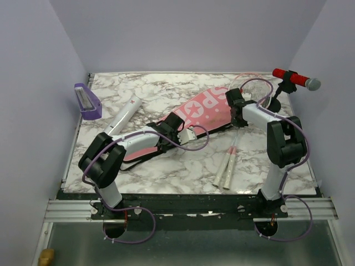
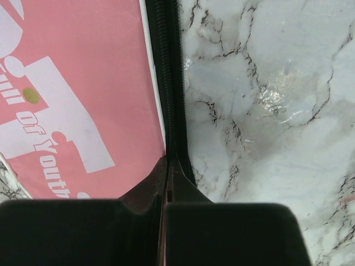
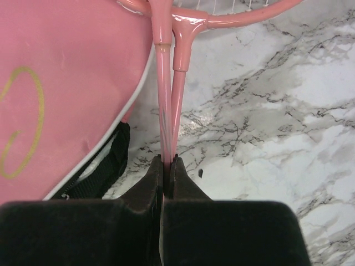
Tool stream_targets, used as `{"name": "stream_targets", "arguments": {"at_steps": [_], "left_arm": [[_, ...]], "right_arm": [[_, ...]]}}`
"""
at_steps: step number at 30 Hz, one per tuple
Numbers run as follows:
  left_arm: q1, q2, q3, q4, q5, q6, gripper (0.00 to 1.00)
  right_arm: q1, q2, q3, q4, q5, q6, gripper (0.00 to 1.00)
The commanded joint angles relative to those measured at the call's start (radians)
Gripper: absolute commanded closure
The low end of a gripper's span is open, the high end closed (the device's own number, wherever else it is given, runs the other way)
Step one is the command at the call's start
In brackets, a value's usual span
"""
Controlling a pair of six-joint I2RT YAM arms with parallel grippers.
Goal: Pack up the badminton gear
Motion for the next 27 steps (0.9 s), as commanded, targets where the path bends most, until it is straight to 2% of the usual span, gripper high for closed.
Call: {"name": "stream_targets", "arguments": {"at_steps": [1,9,14,21,24,26,27], "left_arm": [[0.019,-0.039,0.023,-0.054,-0.014,-0.058,1.0],[0.101,-0.229,0.039,-0.241,0.119,-0.169,1.0],[0.148,-0.362,0.065,-0.333,0.195,-0.187,1.0],[0.251,-0.398,0.2,-0.414,0.282,-0.253,1.0],[0.302,-0.404,0.223,-0.419,0.304,-0.273,1.0],[0.32,-0.413,0.212,-0.408,0.301,-0.275,1.0],[0.332,-0.416,0.204,-0.404,0.299,-0.281,1.0]], "right_arm": [[-0.009,0.046,0.06,-0.008,-0.026,-0.003,1.0],[-0.009,0.104,0.115,-0.002,-0.053,-0.021,1.0],[-0.005,0.142,0.149,0.009,-0.109,-0.034,1.0],[0.054,0.187,0.215,-0.017,-0.083,-0.034,0.99],[0.052,0.169,0.207,-0.016,-0.075,-0.026,0.92],[0.054,0.158,0.206,-0.02,-0.077,-0.021,0.72],[0.054,0.15,0.199,-0.019,-0.087,-0.015,0.59]]}}
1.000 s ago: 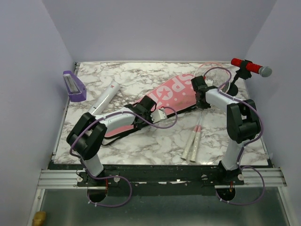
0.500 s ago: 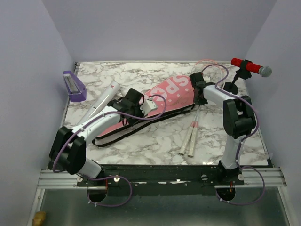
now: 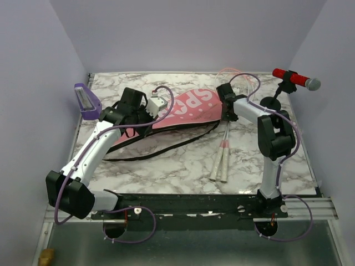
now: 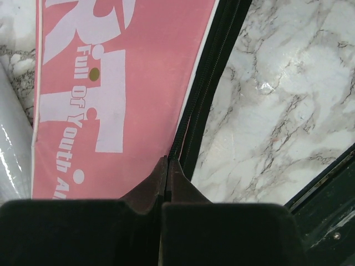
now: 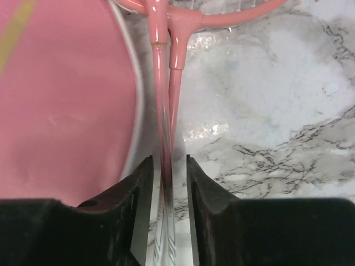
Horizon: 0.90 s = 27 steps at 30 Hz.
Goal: Pack up the badminton gear
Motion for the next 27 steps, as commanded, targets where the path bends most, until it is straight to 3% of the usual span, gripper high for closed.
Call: {"name": "stream_targets", "arguments": {"at_steps": [1,2,3,9,15,21,27], "left_arm": [[0.059,-0.037,-0.001,-0.024,0.051,-0.052,1.0],[0.076,-0.039,-0.009,-0.016,0.055,-0.059,1.0],[0.091,-0.042,-0.014,-0.012,0.063,-0.072,1.0],[0.125,-0.013,-0.012,-0.007,0.085,-0.104,1.0],[0.125,0.032,0.032,-0.004,0.149,-0.147,1.0],[0.125,0.091,0.078,0.001,0.206,-0.199,1.0],[0.125,0.118,0.111,-0.004,0.232,-0.218,1.0]], "right_arm": [[0.005,-0.021,-0.003,-0.022,-0.014,0.014,0.5],[0.007,-0.036,-0.011,-0.019,-0.028,0.027,0.41],[0.007,-0.058,-0.02,-0.01,-0.039,0.038,0.37],[0.008,-0.205,-0.052,0.032,-0.229,0.1,0.29],[0.042,-0.377,-0.188,0.127,-0.46,0.188,0.28],[0.218,-0.504,-0.328,0.28,-0.559,0.296,0.28],[0.404,-0.497,-0.354,0.432,-0.574,0.425,0.28]]}}
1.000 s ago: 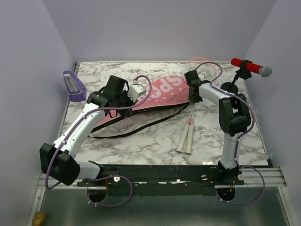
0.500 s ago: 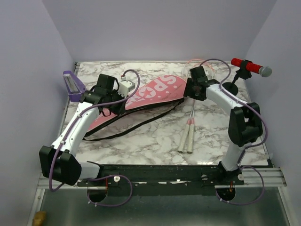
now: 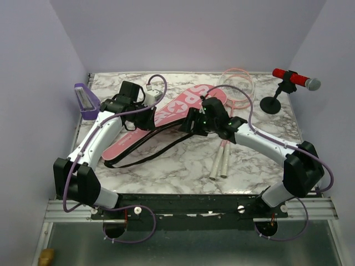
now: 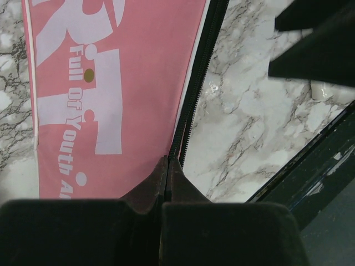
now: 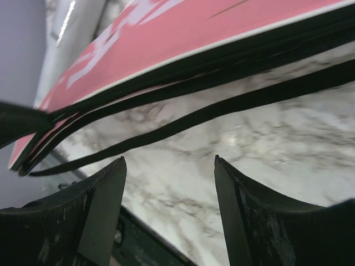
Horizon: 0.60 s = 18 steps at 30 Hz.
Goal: Pack up the badminton gear
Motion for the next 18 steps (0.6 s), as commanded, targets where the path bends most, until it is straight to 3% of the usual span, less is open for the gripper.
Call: {"name": "stream_targets", "arguments": {"at_steps": [1,7,18], "left_arm": [[0.002,0.011,0.05,0.016,0.063,-0.04,1.0],[0.002,0.011,0.067,0.007,0.074,-0.046,1.0],[0.001,0.007,0.066,0.002,0.092,-0.052,1.0]], "right_arm": [[0.097,0.0,-0.028,0.182,-0.038,0.145,0.28],[0.153,0.065,-0.035,0.338,0.002,0.24,0.3],[0.192,0.192,0.067,0.355,0.064,0.285,0.37]]}}
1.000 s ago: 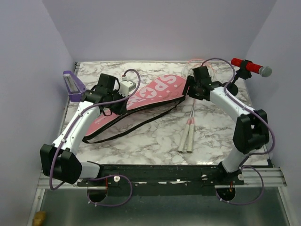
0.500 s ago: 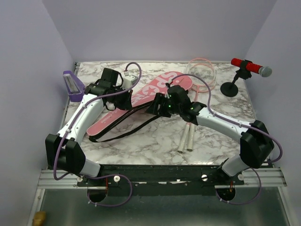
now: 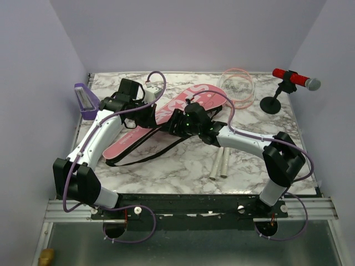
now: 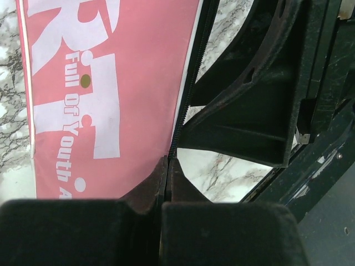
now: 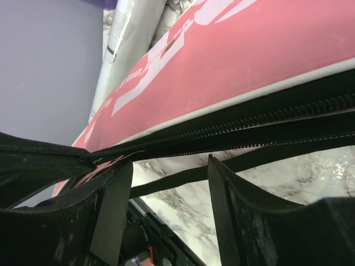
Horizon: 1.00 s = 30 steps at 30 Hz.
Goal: Pack up the badminton gear
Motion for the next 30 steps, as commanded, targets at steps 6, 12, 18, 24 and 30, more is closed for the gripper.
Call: {"name": "stream_targets", "arguments": {"at_steps": [6,12,18,24,30], "left_arm": [[0.001,-0.004,0.008,0.015,0.052,-0.017,1.0],[0.001,-0.006,-0.001,0.015,0.057,-0.014,1.0],[0.001,-0.008,-0.013,0.021,0.048,-0.004,1.0],[-0.001,-0.003,-0.012,0.024,0.054,-0.01,1.0],[-0.001,-0.014,-0.012,0.019,0.055,-0.01,1.0]], "right_arm": [[0.02,0.008,0.025,0.082,0.077,0.051,0.39],[0.022,0.002,0.019,0.091,0.076,0.056,0.42],[0.026,-0.073,-0.063,0.125,0.076,0.048,0.43],[0.026,-0.09,-0.084,0.132,0.084,0.049,0.43],[0.028,-0.049,-0.049,0.122,0.081,0.056,0.43]]}}
